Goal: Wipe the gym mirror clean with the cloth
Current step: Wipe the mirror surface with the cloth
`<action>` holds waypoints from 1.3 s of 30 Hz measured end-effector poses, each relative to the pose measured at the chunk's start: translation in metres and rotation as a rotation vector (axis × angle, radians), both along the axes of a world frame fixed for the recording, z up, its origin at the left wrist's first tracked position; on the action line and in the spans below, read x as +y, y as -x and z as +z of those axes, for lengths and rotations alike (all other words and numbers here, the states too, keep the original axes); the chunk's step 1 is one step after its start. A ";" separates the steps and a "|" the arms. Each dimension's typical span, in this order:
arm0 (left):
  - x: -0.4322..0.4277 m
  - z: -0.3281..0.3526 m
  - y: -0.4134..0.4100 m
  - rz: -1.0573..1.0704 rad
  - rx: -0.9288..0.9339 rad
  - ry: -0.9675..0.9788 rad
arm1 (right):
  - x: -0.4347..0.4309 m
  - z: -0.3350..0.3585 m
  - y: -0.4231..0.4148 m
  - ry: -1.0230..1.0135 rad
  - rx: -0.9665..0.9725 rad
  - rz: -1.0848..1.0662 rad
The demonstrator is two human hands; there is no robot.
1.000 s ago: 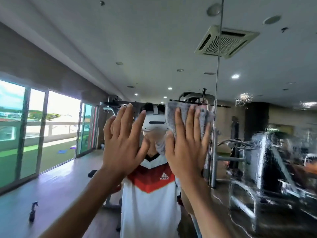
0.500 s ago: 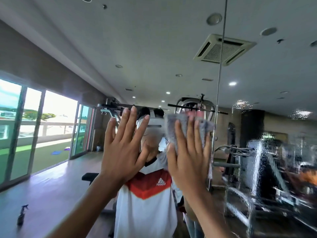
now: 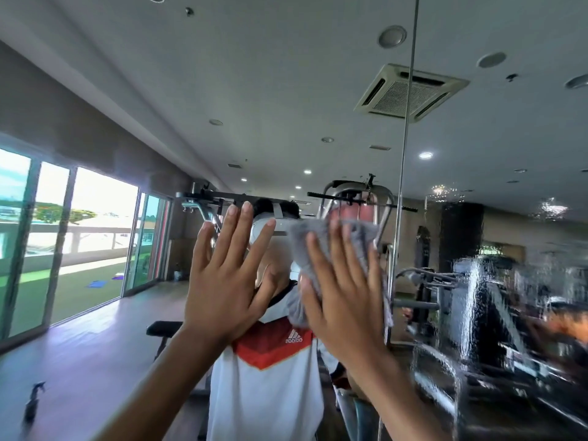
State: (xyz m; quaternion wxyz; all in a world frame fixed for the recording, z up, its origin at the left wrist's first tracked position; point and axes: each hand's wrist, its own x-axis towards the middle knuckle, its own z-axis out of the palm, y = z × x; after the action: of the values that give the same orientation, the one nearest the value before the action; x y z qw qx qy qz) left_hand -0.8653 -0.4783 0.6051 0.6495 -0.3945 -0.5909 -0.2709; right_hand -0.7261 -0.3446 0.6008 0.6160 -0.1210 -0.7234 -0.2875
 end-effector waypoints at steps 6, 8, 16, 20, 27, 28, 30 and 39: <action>0.003 -0.002 -0.004 0.023 -0.008 0.004 | 0.042 0.007 -0.035 0.133 0.069 -0.010; 0.002 -0.001 -0.005 0.020 -0.007 0.010 | 0.034 0.051 -0.025 0.237 0.194 0.020; -0.002 -0.001 -0.002 0.009 -0.009 0.020 | 0.009 0.017 -0.012 -0.107 -0.116 -0.024; 0.001 -0.002 -0.004 0.037 -0.028 0.037 | 0.042 0.044 -0.036 0.117 0.081 -0.010; -0.002 -0.003 -0.003 0.004 -0.037 0.050 | -0.009 0.050 0.007 0.049 0.050 -0.011; -0.005 -0.006 -0.001 0.007 -0.031 0.063 | -0.006 0.034 0.002 -0.069 -0.072 -0.016; -0.009 -0.013 0.001 0.022 -0.020 0.084 | 0.013 0.020 -0.017 -0.207 -0.208 -0.025; -0.016 -0.021 -0.001 0.065 -0.048 0.152 | -0.016 0.098 0.023 0.193 0.238 -0.032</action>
State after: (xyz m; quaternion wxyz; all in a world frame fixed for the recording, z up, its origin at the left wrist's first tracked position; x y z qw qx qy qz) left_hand -0.8647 -0.4939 0.5845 0.6117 -0.4168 -0.6377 -0.2132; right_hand -0.7494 -0.3603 0.6983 0.6782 -0.2245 -0.6674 -0.2102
